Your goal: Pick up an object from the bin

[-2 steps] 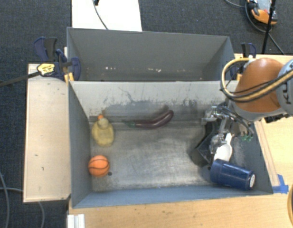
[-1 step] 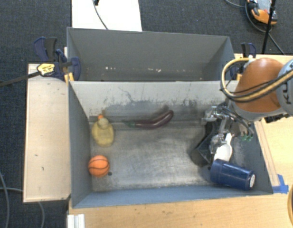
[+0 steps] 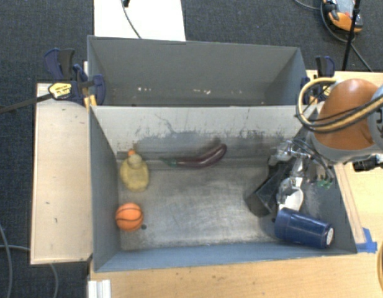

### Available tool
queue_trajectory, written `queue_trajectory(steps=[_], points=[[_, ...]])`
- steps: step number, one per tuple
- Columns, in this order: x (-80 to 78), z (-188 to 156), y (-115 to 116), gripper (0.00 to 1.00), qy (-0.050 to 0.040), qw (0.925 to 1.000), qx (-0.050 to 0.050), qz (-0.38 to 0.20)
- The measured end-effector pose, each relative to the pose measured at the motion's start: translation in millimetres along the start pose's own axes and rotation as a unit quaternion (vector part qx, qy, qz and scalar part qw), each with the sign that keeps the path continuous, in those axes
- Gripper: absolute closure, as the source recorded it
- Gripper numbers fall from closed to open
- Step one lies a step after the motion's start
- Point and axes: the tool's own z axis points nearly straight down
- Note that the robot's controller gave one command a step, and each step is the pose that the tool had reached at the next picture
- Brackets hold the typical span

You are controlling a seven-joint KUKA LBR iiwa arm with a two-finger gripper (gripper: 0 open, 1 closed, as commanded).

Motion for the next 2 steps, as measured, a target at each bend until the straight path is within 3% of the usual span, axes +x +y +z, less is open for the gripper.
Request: queue_trajectory(steps=[1, 2], points=[[14.6, 5.8, -12.6, 1.0, 0.0089, 0.999, 0.002, -0.043], [14.5, 5.8, -12.6, 1.0, 0.0088, 0.999, 0.002, -0.043]])
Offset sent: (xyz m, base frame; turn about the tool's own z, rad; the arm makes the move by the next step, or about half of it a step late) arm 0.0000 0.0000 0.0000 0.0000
